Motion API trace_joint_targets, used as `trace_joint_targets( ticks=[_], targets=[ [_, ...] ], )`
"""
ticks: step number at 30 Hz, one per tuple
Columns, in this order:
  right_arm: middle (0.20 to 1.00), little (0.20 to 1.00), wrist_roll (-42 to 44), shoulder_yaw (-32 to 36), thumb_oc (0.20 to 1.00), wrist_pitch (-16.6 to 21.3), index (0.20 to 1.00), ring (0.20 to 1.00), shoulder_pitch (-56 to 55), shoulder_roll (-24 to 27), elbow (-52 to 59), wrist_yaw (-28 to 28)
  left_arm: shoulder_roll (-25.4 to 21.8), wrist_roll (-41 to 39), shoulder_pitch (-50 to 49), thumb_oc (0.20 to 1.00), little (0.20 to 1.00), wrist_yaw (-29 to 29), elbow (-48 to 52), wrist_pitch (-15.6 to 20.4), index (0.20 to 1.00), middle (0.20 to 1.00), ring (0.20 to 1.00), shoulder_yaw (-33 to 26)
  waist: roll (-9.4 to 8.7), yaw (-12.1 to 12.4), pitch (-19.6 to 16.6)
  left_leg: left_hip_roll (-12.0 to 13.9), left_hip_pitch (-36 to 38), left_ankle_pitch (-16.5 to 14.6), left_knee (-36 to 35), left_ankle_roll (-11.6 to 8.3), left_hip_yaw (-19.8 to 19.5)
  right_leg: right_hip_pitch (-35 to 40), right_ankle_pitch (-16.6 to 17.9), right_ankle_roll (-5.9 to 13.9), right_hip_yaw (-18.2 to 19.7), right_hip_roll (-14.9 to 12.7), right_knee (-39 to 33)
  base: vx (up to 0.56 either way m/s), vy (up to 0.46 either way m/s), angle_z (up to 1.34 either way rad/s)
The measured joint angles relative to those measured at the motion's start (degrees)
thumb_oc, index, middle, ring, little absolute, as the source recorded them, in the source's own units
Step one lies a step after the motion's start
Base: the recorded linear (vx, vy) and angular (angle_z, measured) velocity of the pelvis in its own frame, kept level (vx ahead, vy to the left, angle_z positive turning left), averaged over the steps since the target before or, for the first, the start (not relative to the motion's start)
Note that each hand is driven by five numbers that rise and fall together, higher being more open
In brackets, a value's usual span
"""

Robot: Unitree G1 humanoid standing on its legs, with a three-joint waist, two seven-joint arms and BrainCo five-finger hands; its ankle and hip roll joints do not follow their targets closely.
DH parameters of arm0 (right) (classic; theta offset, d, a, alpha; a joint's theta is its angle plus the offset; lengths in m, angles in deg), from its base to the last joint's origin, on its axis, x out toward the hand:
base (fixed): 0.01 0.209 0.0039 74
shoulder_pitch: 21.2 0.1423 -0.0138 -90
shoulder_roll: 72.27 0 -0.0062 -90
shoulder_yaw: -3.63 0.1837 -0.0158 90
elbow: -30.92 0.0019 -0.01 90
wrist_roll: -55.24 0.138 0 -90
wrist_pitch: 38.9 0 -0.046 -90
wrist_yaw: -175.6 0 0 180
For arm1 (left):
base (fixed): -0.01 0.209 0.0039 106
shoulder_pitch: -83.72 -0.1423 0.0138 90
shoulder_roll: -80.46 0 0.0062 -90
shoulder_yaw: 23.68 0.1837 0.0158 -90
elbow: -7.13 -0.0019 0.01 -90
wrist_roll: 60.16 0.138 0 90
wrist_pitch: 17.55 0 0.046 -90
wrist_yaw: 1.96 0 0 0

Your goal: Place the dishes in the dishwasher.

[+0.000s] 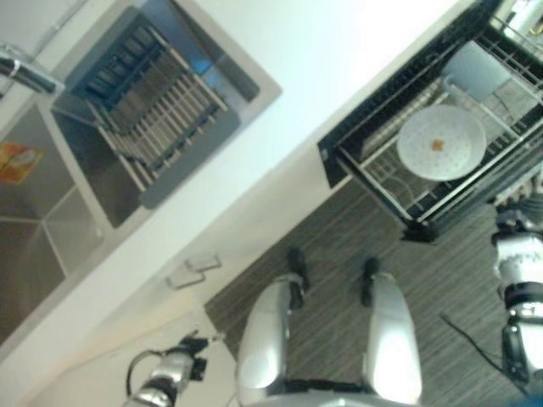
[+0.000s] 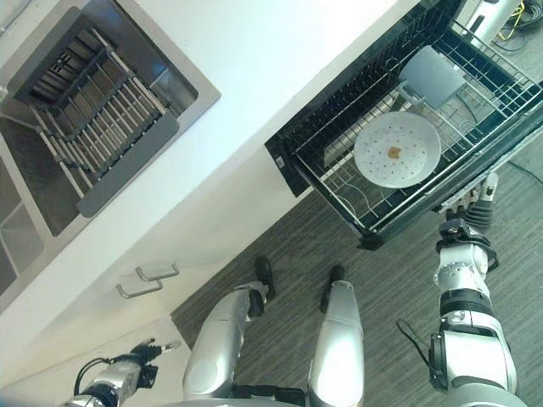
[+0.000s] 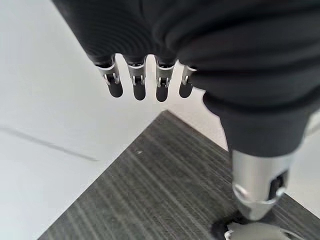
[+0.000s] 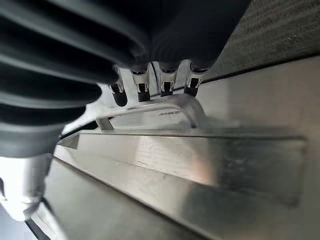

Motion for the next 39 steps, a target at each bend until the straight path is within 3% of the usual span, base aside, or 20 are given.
trace_joint_targets(
  ticks=[3,5,11,17,20,30,32,35,37,39],
  targets=[
    [1.000,1.000,-0.4,-3.0,1.000,-3.4,1.000,1.000,2.1,1.6,0.1,-2.3,0.0,0.9,-0.3,1.000,1.000,-2.0,0.5,-0.2,1.000,1.000,1.000,0.1,-0.44,1.3,0.3,0.7,-1.4,0.0,0.7,-0.06,-1.1,-0.3,-0.1,-0.76,-1.1,0.7,-0.2,0.04,-0.035,0.08],
    [1.000,1.000,-1.1,-5.1,1.000,-4.6,1.000,1.000,3.2,2.5,2.1,-2.5,-0.2,2.7,-0.1,1.000,1.000,-2.4,1.2,0.1,1.000,1.000,1.000,0.2,-0.61,1.2,0.4,0.5,-2.9,0.0,1.1,-0.14,-2.2,-0.9,0.4,-0.26,-1.9,0.8,-0.3,0.07,-0.002,0.17],
    [1.000,1.000,-10.2,-15.2,1.000,-10.6,1.000,1.000,9.3,7.7,2.5,-2.4,-3.2,3.1,0.0,1.000,1.000,-4.5,1.1,0.5,1.000,1.000,1.000,0.2,-1.08,3.4,0.7,0.1,-3.8,-0.6,2.5,-0.39,-5.0,1.3,0.2,-0.15,-4.1,0.9,-1.2,0.12,0.001,0.19],
    [1.000,1.000,-10.0,-20.1,1.000,-10.6,1.000,1.000,23.9,9.3,-3.6,-1.4,-4.7,3.2,-0.5,1.000,1.000,-5.5,0.4,1.5,1.000,1.000,1.000,0.2,-2.25,6.4,0.8,-0.7,-4.4,3.2,-3.3,-0.25,-8.1,2.0,2.3,-0.46,-6.3,2.0,-6.6,0.08,-0.015,0.21],
    [1.000,1.000,-10.5,-22.3,1.000,-10.6,1.000,1.000,23.9,9.3,-4.3,-1.1,-6.9,3.2,-0.3,1.000,1.000,-5.7,0.1,2.3,1.000,1.000,1.000,0.2,-4.92,6.1,0.9,-0.6,-5.1,3.7,-3.2,-0.68,-8.6,2.1,3.2,0.14,-6.9,2.2,-7.1,0.07,-0.076,0.07],
    [1.000,1.000,-12.4,-26.8,1.000,-10.4,1.000,1.000,24.8,9.8,-4.6,1.2,-10.7,5.0,-0.2,1.000,1.000,-6.7,0.1,2.5,1.000,1.000,1.000,0.3,-5.56,6.3,0.9,0.9,-5.7,5.3,-4.3,-1.40,-11.7,3.0,3.9,-1.28,-9.9,4.1,-8.7,0.01,-0.055,0.07],
    [1.000,1.000,-12.3,-26.7,1.000,-10.1,1.000,1.000,24.8,9.5,-4.6,1.2,-11.1,4.7,0.2,1.000,1.000,-7.9,0.2,0.8,1.000,1.000,1.000,0.3,-5.50,6.2,0.9,0.9,-5.7,5.9,-4.4,-1.79,-11.6,3.0,4.0,-1.31,-9.9,3.9,-8.7,-0.07,0.063,-0.01],
    [1.000,1.000,-10.1,-23.9,1.000,-4.7,1.000,1.000,21.7,4.7,-4.1,1.0,-10.2,-1.1,0.2,1.000,1.000,-10.6,-0.7,1.5,1.000,1.000,1.000,-1.0,-5.28,6.1,0.9,0.9,-4.0,6.0,-4.7,-1.82,-10.9,4.1,4.4,-1.30,-9.4,3.8,-9.3,-0.07,0.149,-0.08],
    [1.000,1.000,-9.1,-18.2,1.000,-0.1,1.000,1.000,11.2,0.2,5.8,0.0,-8.1,-4.9,0.5,1.000,1.000,-10.8,0.3,2.4,1.000,1.000,1.000,-2.2,-4.65,6.0,0.8,0.7,-1.3,5.8,-5.5,-1.56,-9.9,6.6,4.7,-1.02,-8.8,3.5,-10.9,-0.07,0.204,-0.10],
    [1.000,1.000,-10.0,-15.0,1.000,3.1,1.000,1.000,-1.7,-8.0,24.0,0.1,-5.1,-9.8,1.5,1.000,1.000,-10.5,3.3,2.5,1.000,1.000,1.000,-2.4,-3.25,4.5,0.6,0.3,2.5,5.2,-6.9,-0.74,-8.5,10.7,5.1,-0.49,-8.0,3.4,-13.6,-0.10,0.147,-0.17]
  ],
)
